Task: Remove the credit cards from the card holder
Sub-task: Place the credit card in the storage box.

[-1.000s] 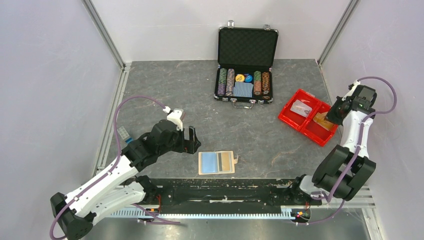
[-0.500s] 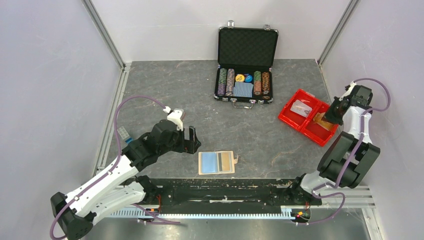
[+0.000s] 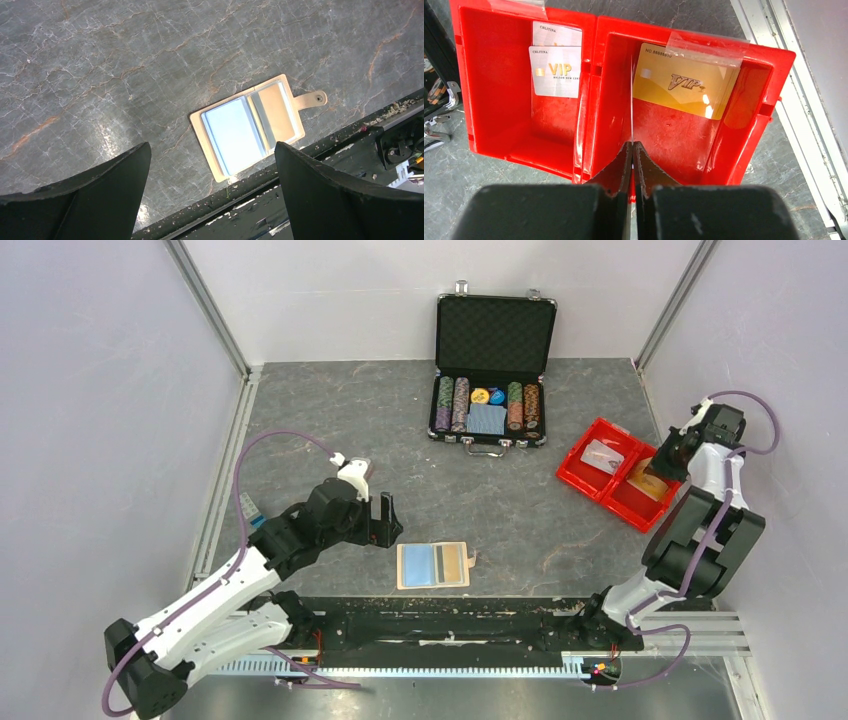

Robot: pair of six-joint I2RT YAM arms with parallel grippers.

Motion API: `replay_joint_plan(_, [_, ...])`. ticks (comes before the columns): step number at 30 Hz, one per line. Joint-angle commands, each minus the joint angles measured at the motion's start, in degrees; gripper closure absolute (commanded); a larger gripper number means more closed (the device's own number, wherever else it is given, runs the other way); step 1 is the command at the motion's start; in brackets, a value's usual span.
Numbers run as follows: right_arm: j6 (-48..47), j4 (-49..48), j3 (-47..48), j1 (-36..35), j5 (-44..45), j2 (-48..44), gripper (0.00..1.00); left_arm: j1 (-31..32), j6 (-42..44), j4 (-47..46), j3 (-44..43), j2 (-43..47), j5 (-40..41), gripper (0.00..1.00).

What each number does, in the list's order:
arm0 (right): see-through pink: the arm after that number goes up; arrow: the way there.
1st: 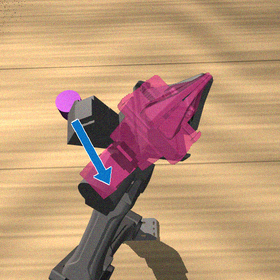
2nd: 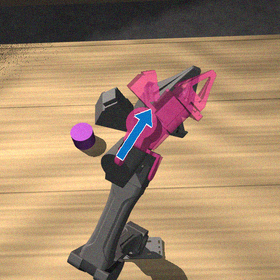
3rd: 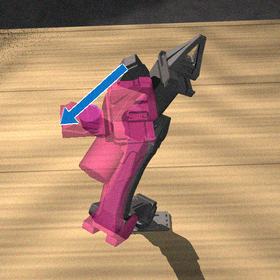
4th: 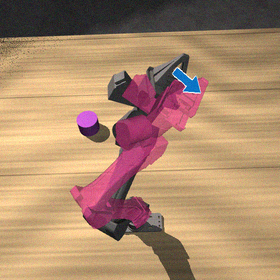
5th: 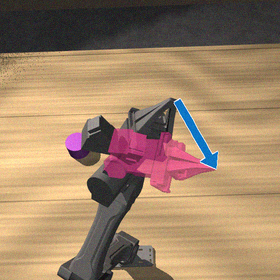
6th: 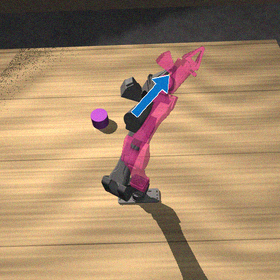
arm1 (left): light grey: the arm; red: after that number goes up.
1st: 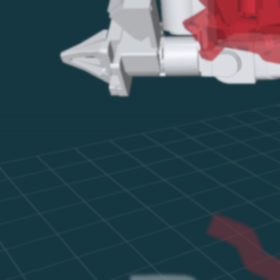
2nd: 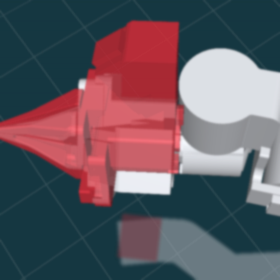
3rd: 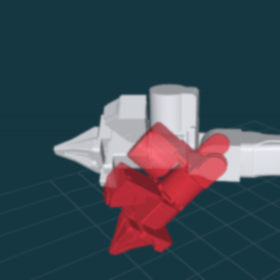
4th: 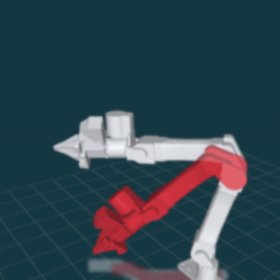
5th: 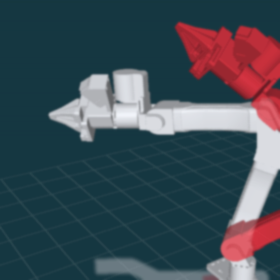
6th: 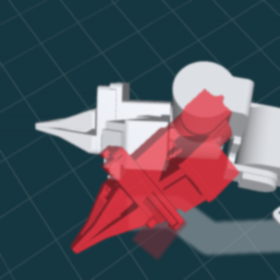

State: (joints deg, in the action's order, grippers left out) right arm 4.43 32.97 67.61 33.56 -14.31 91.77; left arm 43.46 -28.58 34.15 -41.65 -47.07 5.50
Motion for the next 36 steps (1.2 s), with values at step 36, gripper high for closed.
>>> replay_joint_plan(36, [-1.3, -2.3, 10.1, -1.3, 10.4, 8.0, 0.96, -0.3, 3.4, -1.7, -2.7, -3.2, -1.5, 0.00])
